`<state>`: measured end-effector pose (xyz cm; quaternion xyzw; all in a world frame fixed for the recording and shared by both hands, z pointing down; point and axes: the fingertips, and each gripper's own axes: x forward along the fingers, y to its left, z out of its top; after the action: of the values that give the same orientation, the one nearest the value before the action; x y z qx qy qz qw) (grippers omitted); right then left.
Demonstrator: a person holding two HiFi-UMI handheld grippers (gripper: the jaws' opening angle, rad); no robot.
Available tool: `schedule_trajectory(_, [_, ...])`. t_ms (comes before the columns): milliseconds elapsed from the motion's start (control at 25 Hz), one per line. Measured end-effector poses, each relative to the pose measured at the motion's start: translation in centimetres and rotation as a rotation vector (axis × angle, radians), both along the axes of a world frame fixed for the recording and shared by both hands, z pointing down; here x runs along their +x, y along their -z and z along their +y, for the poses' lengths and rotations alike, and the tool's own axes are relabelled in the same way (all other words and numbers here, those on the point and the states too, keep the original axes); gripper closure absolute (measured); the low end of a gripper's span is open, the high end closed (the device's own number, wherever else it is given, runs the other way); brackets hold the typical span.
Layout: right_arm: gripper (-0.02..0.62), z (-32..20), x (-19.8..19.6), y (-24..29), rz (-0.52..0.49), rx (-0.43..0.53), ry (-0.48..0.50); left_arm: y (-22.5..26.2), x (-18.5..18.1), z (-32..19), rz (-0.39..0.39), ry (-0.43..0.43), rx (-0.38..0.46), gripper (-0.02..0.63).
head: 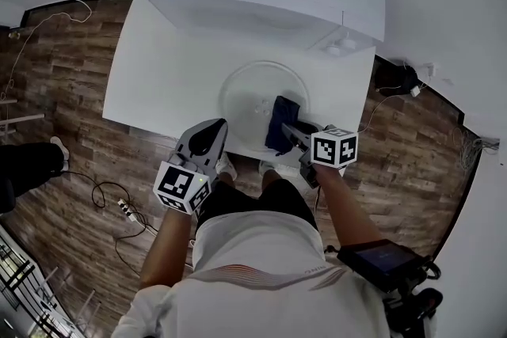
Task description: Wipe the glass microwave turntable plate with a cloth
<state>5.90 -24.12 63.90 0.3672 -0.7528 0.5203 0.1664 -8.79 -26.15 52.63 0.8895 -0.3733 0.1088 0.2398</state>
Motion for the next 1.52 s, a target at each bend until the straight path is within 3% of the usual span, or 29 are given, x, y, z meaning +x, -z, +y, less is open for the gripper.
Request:
schedule_trajectory(560, [0.534, 0.9, 6.7, 0.1, 0.004, 0.018, -0.051, 0.8, 5.7, 0.4, -0.027, -0.050, 0.018, 0.595])
schedule_trajectory(640, [0.534, 0.6, 6.1, 1.7, -0.066, 0.084, -0.046, 1.5, 6.3, 0.5, -0.032, -0.044, 0.028, 0.595])
schedule_trajectory(760, [0.534, -0.5, 4.9, 5.7, -0.172, 0.256, -0.033, 2.5, 6.9, 0.5, -0.051, -0.032, 0.052, 0.595])
schedule_trajectory(920, [0.534, -1.4, 4.8, 11.1, -0.226, 0.462, -0.035, 4.9, 7.3, 1.0, -0.051, -0.010, 0.090, 0.595])
schedule_trajectory(1120, [0.534, -1.5, 5.6, 16.8, -0.184, 0.646, -0.081, 8.0, 6.0, 2.4, -0.080, -0.036, 0.170, 0.595])
schedule_trajectory(1320, [0.534, 0.3, 5.7, 21.6, -0.141, 0.758, -0.176, 9.9, 3.4, 3.5, -0.034, -0.049, 0.217, 0.595])
schedule_trajectory(1520, [0.534, 3.3, 3.1, 25.3, -0.067, 0.854, -0.241, 11.9, -0.8, 5.6, -0.013, -0.090, 0.266, 0.595])
